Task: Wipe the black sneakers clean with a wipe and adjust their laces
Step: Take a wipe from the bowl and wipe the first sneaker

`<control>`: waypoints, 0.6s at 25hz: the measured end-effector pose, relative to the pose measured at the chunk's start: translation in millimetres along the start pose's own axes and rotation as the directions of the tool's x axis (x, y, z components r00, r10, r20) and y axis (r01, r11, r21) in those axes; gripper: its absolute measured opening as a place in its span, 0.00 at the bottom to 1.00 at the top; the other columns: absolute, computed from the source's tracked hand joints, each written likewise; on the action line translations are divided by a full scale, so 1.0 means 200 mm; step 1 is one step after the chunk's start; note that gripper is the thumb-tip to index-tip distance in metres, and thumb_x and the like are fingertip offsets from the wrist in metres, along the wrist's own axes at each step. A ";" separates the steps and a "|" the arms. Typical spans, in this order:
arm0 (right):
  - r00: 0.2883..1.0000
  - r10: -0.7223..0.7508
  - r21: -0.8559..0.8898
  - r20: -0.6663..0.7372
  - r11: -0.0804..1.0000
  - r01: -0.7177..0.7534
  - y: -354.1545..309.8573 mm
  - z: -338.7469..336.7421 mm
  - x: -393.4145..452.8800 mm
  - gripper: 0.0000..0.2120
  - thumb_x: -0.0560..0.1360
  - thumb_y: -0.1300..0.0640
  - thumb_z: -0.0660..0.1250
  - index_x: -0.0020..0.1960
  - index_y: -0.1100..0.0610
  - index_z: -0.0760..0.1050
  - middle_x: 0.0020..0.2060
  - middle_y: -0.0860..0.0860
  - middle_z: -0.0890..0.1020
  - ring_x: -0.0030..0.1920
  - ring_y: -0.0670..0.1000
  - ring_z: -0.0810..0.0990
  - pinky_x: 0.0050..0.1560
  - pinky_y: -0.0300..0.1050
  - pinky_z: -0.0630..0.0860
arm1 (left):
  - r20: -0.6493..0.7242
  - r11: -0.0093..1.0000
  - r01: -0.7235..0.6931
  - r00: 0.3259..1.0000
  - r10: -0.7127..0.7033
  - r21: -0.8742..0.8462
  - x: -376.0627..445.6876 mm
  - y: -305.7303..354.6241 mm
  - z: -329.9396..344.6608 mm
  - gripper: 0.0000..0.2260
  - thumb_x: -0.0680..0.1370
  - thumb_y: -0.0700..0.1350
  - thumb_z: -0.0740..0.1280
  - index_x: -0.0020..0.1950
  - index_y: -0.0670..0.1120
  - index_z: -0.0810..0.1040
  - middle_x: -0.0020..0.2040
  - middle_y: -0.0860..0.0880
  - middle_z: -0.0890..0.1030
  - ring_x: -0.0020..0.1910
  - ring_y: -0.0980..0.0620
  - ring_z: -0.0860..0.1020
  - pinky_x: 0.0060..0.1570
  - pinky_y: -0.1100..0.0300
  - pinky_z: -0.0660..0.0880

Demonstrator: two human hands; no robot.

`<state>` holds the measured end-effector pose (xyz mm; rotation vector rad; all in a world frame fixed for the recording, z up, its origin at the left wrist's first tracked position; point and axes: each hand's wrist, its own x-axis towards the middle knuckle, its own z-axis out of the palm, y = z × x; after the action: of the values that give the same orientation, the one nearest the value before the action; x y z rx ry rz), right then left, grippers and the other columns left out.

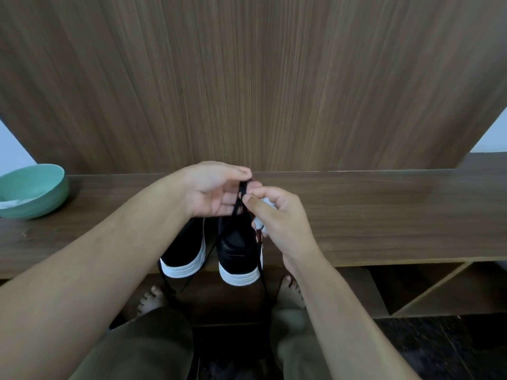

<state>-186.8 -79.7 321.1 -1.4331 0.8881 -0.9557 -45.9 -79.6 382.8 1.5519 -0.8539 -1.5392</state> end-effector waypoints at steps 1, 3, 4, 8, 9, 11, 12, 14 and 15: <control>0.999 -0.031 -0.034 -0.019 0.999 0.030 0.03 0.01 0.00 0.05 0.74 0.57 0.69 0.40 0.53 0.81 0.28 0.45 0.76 0.29 0.44 0.73 0.33 0.41 0.71 | -0.061 0.992 -0.049 0.997 0.042 -0.120 0.01 0.00 0.00 0.09 0.77 0.41 0.65 0.58 0.45 0.75 0.46 0.45 0.83 0.41 0.51 0.83 0.38 0.59 0.80; 0.998 -0.050 -0.133 -0.030 0.990 0.046 0.08 0.03 0.00 0.04 0.72 0.52 0.71 0.46 0.50 0.82 0.32 0.42 0.79 0.35 0.44 0.76 0.41 0.47 0.76 | -0.122 0.942 -0.109 0.990 0.074 -0.316 0.01 0.01 0.00 0.10 0.76 0.38 0.65 0.57 0.43 0.77 0.45 0.46 0.82 0.40 0.54 0.83 0.38 0.59 0.81; 0.999 -0.033 -0.181 -0.022 0.983 0.028 0.10 0.04 0.00 0.10 0.70 0.48 0.72 0.51 0.48 0.80 0.36 0.42 0.81 0.40 0.45 0.78 0.46 0.50 0.78 | -0.130 0.929 -0.123 0.988 0.082 -0.350 0.01 0.01 0.00 0.09 0.76 0.36 0.64 0.56 0.42 0.78 0.45 0.46 0.82 0.38 0.55 0.83 0.38 0.60 0.81; 0.991 0.030 -0.150 0.134 0.989 -0.010 0.11 0.05 -0.01 0.15 0.70 0.49 0.72 0.57 0.48 0.79 0.42 0.44 0.83 0.41 0.41 0.79 0.44 0.42 0.77 | -0.160 0.935 -0.140 0.983 0.091 -0.325 -0.02 0.03 0.02 0.10 0.76 0.31 0.61 0.52 0.40 0.78 0.49 0.44 0.81 0.40 0.54 0.83 0.42 0.58 0.81; 0.976 0.068 -0.148 0.208 0.988 -0.037 0.09 0.04 -0.01 0.09 0.72 0.53 0.72 0.52 0.50 0.81 0.38 0.43 0.82 0.37 0.39 0.78 0.39 0.37 0.74 | -0.174 0.935 -0.147 0.980 0.094 -0.322 -0.03 0.04 0.02 0.10 0.76 0.30 0.60 0.52 0.41 0.77 0.51 0.43 0.81 0.43 0.53 0.83 0.44 0.57 0.80; 0.923 0.120 -0.255 0.366 0.967 -0.024 0.04 0.00 -0.03 0.01 0.72 0.58 0.72 0.43 0.53 0.81 0.35 0.43 0.80 0.35 0.39 0.77 0.34 0.35 0.72 | -0.227 0.932 -0.169 0.969 0.098 -0.321 -0.03 0.05 0.00 0.11 0.76 0.29 0.60 0.51 0.41 0.77 0.53 0.43 0.80 0.47 0.52 0.82 0.46 0.56 0.78; 0.898 0.122 -0.309 0.422 0.951 0.016 0.02 -0.03 -0.04 0.03 0.72 0.59 0.71 0.40 0.53 0.80 0.34 0.44 0.80 0.34 0.40 0.76 0.34 0.35 0.71 | -0.249 0.936 -0.173 0.964 0.096 -0.308 -0.02 0.05 -0.02 0.11 0.76 0.30 0.60 0.51 0.42 0.77 0.53 0.43 0.81 0.47 0.51 0.82 0.45 0.56 0.78; 0.895 0.110 -0.415 0.432 0.905 0.089 -0.04 -0.09 -0.07 0.05 0.71 0.58 0.70 0.37 0.56 0.78 0.32 0.48 0.78 0.32 0.42 0.74 0.33 0.36 0.69 | -0.271 0.954 -0.167 0.958 0.096 -0.250 -0.02 0.03 -0.05 0.11 0.77 0.31 0.60 0.52 0.42 0.78 0.52 0.43 0.82 0.46 0.51 0.83 0.43 0.56 0.79; 0.923 0.087 -0.498 0.376 0.859 0.122 -0.06 -0.12 -0.08 0.06 0.71 0.57 0.69 0.37 0.57 0.76 0.31 0.50 0.78 0.31 0.44 0.73 0.33 0.37 0.69 | -0.275 0.963 -0.157 0.957 0.094 -0.219 -0.03 0.02 -0.08 0.11 0.77 0.32 0.60 0.53 0.42 0.79 0.51 0.44 0.83 0.46 0.51 0.83 0.44 0.56 0.80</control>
<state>-215.7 -73.8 333.2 -2.0074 0.8622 -0.4187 -30.4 -75.7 387.6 1.4539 -0.5821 -1.2587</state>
